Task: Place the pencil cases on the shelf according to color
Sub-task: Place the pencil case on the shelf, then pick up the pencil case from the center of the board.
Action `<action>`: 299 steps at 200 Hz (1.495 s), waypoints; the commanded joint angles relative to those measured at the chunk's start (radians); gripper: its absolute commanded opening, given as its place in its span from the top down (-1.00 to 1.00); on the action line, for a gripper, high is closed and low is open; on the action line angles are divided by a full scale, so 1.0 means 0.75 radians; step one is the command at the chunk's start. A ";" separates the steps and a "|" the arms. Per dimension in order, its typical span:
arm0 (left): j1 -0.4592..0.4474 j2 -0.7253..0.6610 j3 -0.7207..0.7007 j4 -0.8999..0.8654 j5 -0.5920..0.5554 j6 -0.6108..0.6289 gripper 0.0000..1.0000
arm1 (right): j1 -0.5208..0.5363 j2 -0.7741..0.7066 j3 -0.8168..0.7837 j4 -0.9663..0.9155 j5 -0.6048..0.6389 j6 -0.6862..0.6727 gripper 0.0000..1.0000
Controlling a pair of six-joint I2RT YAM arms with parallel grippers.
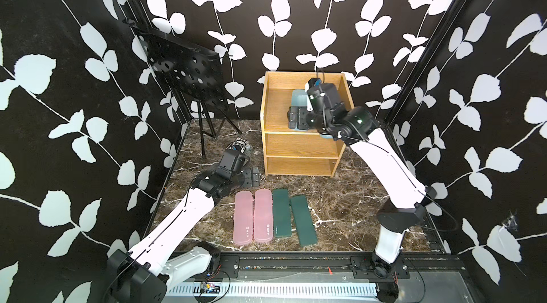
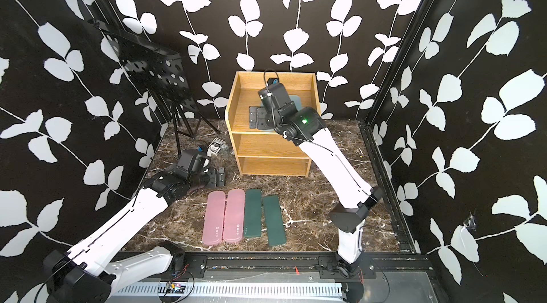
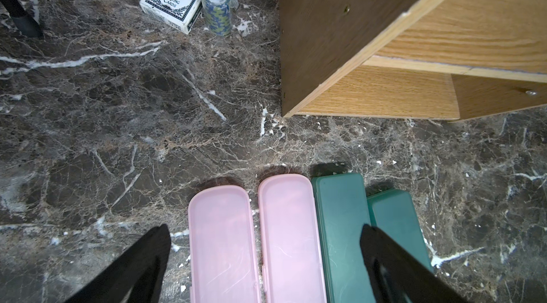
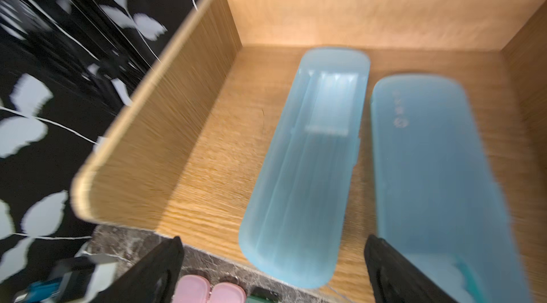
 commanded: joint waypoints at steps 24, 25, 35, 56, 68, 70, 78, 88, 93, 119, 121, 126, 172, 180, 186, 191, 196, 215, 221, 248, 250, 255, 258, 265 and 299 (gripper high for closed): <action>-0.003 -0.043 -0.037 0.018 0.007 -0.022 -0.97 | 0.029 -0.488 -0.507 0.288 -0.017 0.018 -0.98; -0.003 -0.044 -0.038 0.019 0.006 -0.024 -0.97 | 0.031 -0.500 -0.522 0.290 -0.013 0.021 -0.98; -0.003 -0.056 -0.054 0.027 0.013 -0.029 -0.97 | 0.047 -0.591 -0.648 0.307 0.022 0.041 -0.98; -0.003 -0.066 -0.084 0.037 0.020 -0.031 -0.97 | 0.099 -0.728 -0.861 0.212 0.114 0.118 -0.98; -0.003 -0.057 -0.093 0.035 0.022 -0.026 -0.97 | 0.149 -0.798 -0.983 0.175 0.130 0.159 -0.98; -0.003 -0.056 -0.094 0.035 0.021 -0.024 -0.97 | 0.159 -0.809 -1.005 0.170 0.137 0.170 -0.98; -0.002 -0.049 -0.098 0.033 0.022 -0.020 -0.97 | 0.201 -0.840 -1.089 0.150 0.170 0.214 -0.98; -0.003 -0.041 -0.102 0.035 0.025 -0.015 -0.97 | 0.257 -0.869 -1.199 0.131 0.207 0.269 -0.98; -0.003 -0.036 -0.102 0.036 0.026 -0.014 -0.97 | 0.285 -0.874 -1.254 0.119 0.220 0.304 -0.99; -0.003 -0.025 -0.118 0.057 0.042 -0.034 -0.97 | 0.408 -0.838 -1.517 0.103 0.239 0.514 -0.99; -0.003 -0.024 -0.119 0.061 0.045 -0.036 -0.97 | 0.416 -0.832 -1.529 0.108 0.241 0.532 -0.99; -0.003 -0.025 -0.125 0.065 0.049 -0.043 -0.97 | 0.438 -0.819 -1.580 0.137 0.244 0.568 -0.99; -0.002 -0.028 -0.145 0.082 0.067 -0.080 -0.97 | 0.551 -0.527 -1.763 0.311 0.168 0.778 -0.98; -0.003 -0.028 -0.145 0.080 0.063 -0.079 -0.97 | 0.557 -0.474 -1.782 0.381 0.121 0.766 -0.99; -0.003 -0.027 -0.143 0.078 0.059 -0.076 -0.97 | 0.560 -0.436 -1.792 0.415 0.096 0.769 -0.99; -0.002 -0.026 -0.141 0.074 0.056 -0.074 -0.97 | 0.563 -0.406 -1.795 0.434 0.080 0.777 -0.99; -0.003 -0.026 -0.139 0.070 0.053 -0.072 -0.97 | 0.565 -0.378 -1.797 0.452 0.064 0.781 -0.98; -0.003 -0.023 -0.132 0.062 0.048 -0.066 -0.97 | 0.568 -0.284 -1.794 0.476 0.029 0.782 -0.99; -0.003 -0.023 -0.133 0.061 0.047 -0.068 -0.97 | 0.568 -0.266 -1.791 0.473 0.026 0.782 -0.98; -0.003 -0.015 -0.135 0.069 0.051 -0.070 -0.97 | 0.568 -0.192 -1.809 0.436 0.068 0.817 -0.99; -0.003 -0.013 -0.135 0.068 0.051 -0.071 -0.97 | 0.568 -0.191 -1.813 0.434 0.071 0.821 -0.99; -0.003 -0.011 -0.135 0.069 0.053 -0.070 -0.97 | 0.568 -0.191 -1.825 0.437 0.077 0.829 -0.99; -0.003 -0.009 -0.135 0.069 0.051 -0.071 -0.97 | 0.568 -0.192 -1.835 0.438 0.083 0.831 -0.99; -0.003 -0.007 -0.133 0.071 0.053 -0.070 -0.97 | 0.568 -0.194 -1.852 0.445 0.093 0.836 -0.99; -0.003 0.015 -0.125 0.079 0.059 -0.070 -0.97 | 0.533 -0.179 -1.941 0.513 0.074 0.802 -0.99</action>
